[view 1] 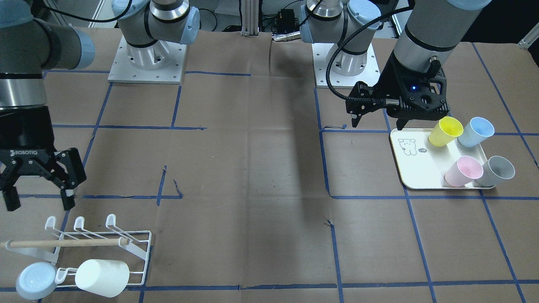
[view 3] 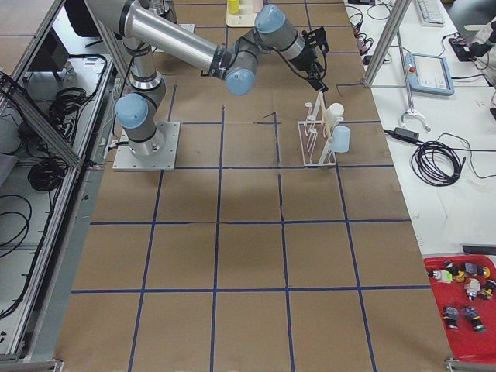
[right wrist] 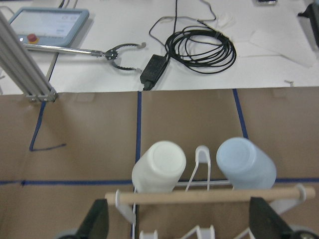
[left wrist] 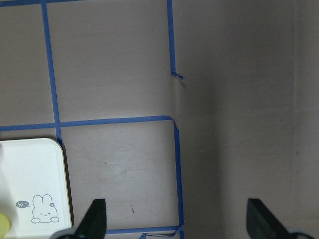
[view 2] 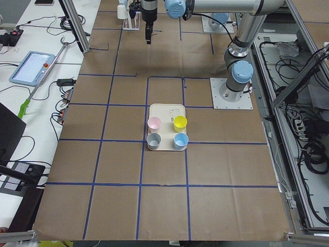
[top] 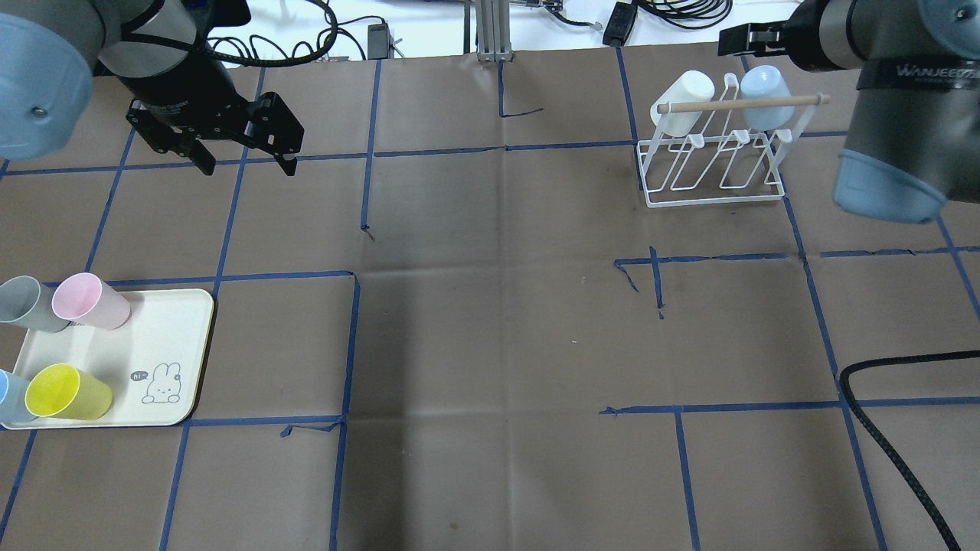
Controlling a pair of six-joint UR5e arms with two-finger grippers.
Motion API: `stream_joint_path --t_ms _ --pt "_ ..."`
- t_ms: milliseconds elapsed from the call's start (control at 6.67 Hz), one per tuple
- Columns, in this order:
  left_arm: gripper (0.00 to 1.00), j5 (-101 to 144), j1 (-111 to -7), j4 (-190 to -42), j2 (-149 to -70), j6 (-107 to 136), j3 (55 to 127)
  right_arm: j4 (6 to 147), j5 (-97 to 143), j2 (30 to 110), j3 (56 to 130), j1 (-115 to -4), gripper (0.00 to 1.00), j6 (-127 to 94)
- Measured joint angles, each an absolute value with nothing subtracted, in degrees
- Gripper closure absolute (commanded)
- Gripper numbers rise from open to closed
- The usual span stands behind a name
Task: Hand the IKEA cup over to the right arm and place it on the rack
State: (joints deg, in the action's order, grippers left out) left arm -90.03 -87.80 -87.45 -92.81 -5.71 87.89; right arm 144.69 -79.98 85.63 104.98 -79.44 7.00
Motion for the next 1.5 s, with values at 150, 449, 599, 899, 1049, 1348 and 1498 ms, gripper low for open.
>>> stream_joint_path --t_ms 150,449,599,899,1049,1348,1498 --pt "0.01 -90.03 -87.8 -87.45 -92.81 -5.71 87.89 130.24 -79.97 88.11 103.79 -80.51 0.0 6.93" --pt "0.01 -90.08 -87.82 -87.45 -92.81 -5.71 87.83 106.51 -80.1 89.74 99.63 -82.43 0.0 7.45" --pt "0.01 -90.06 -87.83 -87.45 -92.81 -5.71 87.83 99.5 -81.34 90.22 97.3 -83.75 0.0 7.45" --pt "0.01 -90.05 -87.85 -87.45 -92.81 -5.71 87.83 93.73 -87.13 91.01 93.71 -89.83 0.0 5.72" --pt "0.01 -90.04 -87.83 -87.45 -92.81 -5.71 87.82 92.21 -88.3 91.28 93.15 -92.63 0.0 2.8" --pt "0.01 -90.04 -87.82 -87.45 -92.81 -5.71 87.81 91.61 -88.33 91.92 93.13 -94.35 0.0 -0.13" --pt "0.01 -90.05 -87.83 -87.45 -92.81 -5.71 87.8 91.62 -88.3 92.56 93.1 -94.4 0.0 -0.27"
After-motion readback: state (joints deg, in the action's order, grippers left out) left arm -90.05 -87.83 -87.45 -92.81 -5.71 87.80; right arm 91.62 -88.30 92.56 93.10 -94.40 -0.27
